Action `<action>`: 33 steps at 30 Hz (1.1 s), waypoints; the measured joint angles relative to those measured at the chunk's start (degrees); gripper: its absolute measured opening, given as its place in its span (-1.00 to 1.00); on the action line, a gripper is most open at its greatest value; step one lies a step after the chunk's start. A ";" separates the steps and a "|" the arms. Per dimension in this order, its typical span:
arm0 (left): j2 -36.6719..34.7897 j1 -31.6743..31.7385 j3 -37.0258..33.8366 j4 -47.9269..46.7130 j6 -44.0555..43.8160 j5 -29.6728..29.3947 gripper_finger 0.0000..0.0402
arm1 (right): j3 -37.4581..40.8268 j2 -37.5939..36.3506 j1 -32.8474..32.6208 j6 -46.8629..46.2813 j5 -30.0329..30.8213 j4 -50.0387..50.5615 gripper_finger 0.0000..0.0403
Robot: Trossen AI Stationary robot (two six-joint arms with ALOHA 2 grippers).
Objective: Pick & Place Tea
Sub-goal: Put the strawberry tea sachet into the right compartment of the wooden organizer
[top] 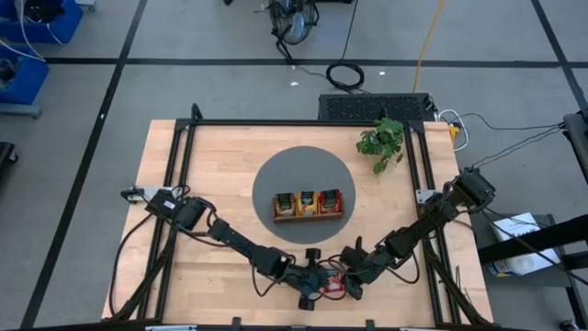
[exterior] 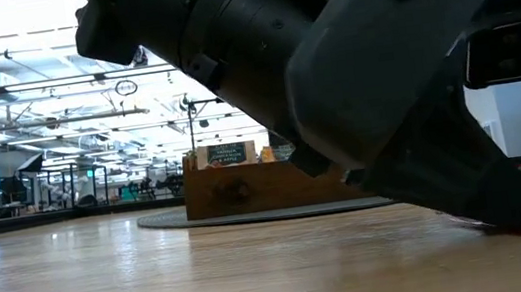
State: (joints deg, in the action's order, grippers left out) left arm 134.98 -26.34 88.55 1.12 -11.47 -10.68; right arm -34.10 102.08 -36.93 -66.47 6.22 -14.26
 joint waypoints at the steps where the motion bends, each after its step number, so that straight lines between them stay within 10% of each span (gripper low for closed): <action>1: -0.24 -0.18 0.00 -0.40 0.39 -0.02 -0.87 | 0.05 0.00 0.00 1.13 0.22 -0.05 -1.00; 9: -7.12 -3.74 -0.44 -9.78 2.01 -0.21 -0.87 | 0.37 -2.88 0.07 9.62 6.03 -0.43 -1.00; 26: -11.79 -7.72 -0.09 -13.60 4.49 -27.81 -0.87 | 0.48 -16.80 -0.30 35.72 22.65 2.05 -1.00; 33: -18.22 -5.94 -0.09 -13.41 5.86 -29.32 -0.87 | -1.27 -21.05 -0.82 51.59 24.26 1.34 -1.00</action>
State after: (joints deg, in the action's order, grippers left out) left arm 116.76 -32.28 88.47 -12.28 -5.61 -40.00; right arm -35.37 81.04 -37.75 -14.88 30.49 -12.92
